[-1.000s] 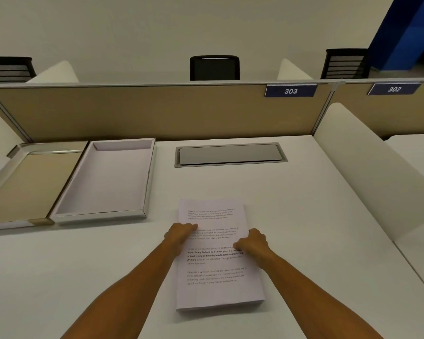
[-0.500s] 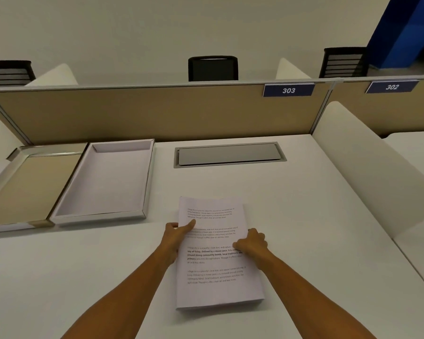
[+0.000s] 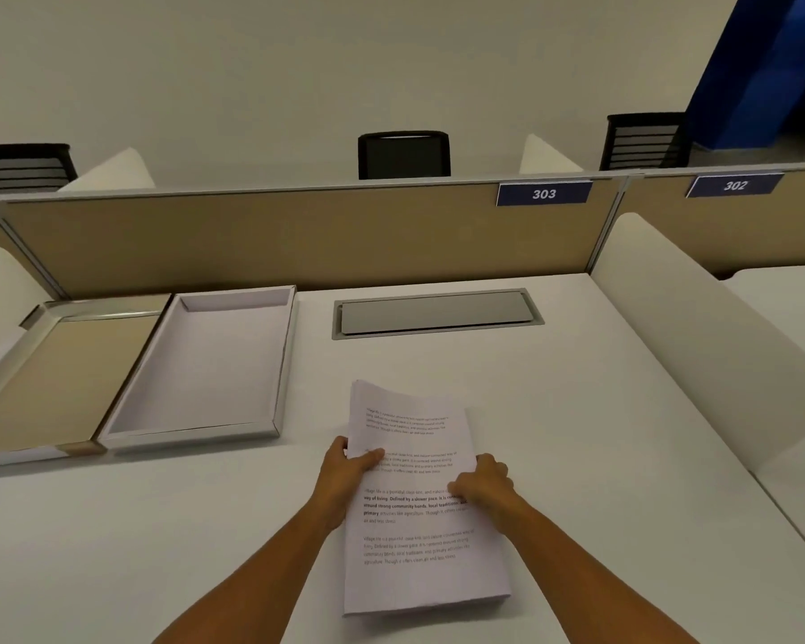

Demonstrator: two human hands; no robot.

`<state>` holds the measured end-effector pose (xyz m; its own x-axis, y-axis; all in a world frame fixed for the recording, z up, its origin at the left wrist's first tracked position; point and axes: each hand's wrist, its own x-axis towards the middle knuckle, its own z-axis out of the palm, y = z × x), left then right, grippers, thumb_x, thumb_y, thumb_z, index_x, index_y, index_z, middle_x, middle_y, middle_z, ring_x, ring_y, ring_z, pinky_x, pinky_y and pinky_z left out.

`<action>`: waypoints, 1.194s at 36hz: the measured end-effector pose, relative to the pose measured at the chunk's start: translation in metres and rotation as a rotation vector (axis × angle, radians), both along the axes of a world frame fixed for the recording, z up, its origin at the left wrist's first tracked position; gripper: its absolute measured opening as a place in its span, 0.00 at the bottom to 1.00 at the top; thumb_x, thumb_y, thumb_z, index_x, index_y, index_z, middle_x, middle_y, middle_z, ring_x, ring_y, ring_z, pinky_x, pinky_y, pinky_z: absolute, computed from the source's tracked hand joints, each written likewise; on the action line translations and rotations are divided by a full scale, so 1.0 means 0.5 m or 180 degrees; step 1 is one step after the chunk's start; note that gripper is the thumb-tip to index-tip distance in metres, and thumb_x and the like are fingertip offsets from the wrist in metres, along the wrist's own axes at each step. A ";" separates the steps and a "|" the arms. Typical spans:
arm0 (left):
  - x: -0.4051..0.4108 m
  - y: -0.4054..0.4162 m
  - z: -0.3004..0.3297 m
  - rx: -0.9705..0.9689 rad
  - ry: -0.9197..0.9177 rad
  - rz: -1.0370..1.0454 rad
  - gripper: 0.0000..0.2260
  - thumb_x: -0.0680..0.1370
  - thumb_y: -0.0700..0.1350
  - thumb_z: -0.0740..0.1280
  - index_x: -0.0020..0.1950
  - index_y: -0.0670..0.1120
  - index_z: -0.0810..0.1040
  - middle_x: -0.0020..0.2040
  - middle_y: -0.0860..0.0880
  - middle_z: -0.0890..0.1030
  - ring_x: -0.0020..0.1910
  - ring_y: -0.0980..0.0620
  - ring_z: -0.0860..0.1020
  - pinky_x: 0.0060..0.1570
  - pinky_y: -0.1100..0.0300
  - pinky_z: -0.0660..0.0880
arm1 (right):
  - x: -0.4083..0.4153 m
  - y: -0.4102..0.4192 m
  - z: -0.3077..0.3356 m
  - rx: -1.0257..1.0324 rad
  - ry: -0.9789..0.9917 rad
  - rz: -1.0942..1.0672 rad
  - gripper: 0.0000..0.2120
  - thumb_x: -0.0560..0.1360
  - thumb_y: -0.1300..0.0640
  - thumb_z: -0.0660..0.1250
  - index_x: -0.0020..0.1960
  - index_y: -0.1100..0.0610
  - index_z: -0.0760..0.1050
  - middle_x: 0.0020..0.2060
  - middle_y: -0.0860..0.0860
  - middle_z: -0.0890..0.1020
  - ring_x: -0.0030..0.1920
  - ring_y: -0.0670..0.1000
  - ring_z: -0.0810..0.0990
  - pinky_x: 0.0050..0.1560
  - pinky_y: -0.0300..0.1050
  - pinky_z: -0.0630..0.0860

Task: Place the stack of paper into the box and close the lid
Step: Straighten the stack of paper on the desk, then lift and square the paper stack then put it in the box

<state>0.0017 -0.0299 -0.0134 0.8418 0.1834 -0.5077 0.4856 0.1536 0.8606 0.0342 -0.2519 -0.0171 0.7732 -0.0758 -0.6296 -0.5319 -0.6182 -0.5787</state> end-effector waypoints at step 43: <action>-0.122 -0.040 0.120 0.0976 -0.2251 0.0678 0.22 0.73 0.45 0.69 0.53 0.73 0.71 0.48 0.65 0.80 0.52 0.58 0.80 0.41 0.64 0.83 | -0.125 0.020 0.113 0.2421 -0.2079 -0.0172 0.19 0.78 0.51 0.66 0.59 0.27 0.70 0.52 0.40 0.82 0.56 0.45 0.82 0.46 0.44 0.85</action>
